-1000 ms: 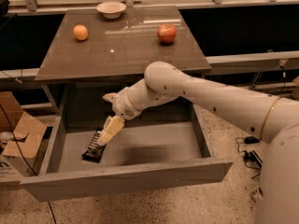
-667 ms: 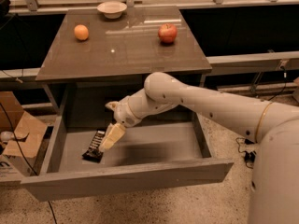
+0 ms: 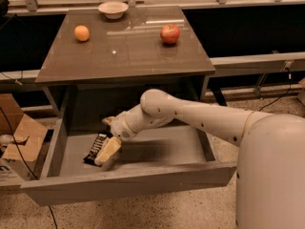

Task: Pick rxbar chocolate from top drawer and place on counter

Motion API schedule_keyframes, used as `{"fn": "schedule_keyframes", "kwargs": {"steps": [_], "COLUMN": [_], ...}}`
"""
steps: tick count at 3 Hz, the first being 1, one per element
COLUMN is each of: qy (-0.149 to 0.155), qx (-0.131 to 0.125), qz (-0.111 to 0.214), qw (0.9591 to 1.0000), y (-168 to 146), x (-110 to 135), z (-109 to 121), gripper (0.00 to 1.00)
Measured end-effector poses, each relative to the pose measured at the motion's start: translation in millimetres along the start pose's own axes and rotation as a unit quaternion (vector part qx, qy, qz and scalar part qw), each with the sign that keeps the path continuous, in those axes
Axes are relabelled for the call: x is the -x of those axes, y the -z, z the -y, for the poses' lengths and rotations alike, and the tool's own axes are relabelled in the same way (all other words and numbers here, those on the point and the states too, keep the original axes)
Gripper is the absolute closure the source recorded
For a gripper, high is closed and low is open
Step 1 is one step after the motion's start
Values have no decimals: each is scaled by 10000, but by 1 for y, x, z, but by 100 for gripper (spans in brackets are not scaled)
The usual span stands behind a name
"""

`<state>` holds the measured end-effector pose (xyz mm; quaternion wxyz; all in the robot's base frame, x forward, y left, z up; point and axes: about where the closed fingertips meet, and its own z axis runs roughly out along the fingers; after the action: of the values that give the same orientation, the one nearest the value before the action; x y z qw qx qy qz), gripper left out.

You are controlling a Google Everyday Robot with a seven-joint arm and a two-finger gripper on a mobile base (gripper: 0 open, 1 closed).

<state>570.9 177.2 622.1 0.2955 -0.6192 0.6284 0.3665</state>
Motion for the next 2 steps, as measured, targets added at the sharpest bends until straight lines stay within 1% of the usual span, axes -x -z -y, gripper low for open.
{"fn": "schedule_keyframes", "kwargs": {"steps": [1, 2], "qy": [-206, -268], "qx": [183, 179], "qz": [128, 88], "qw": [9995, 9994], "y": [-28, -33], "x": [-11, -13], "z": [-4, -5], "gripper": [0, 16]}}
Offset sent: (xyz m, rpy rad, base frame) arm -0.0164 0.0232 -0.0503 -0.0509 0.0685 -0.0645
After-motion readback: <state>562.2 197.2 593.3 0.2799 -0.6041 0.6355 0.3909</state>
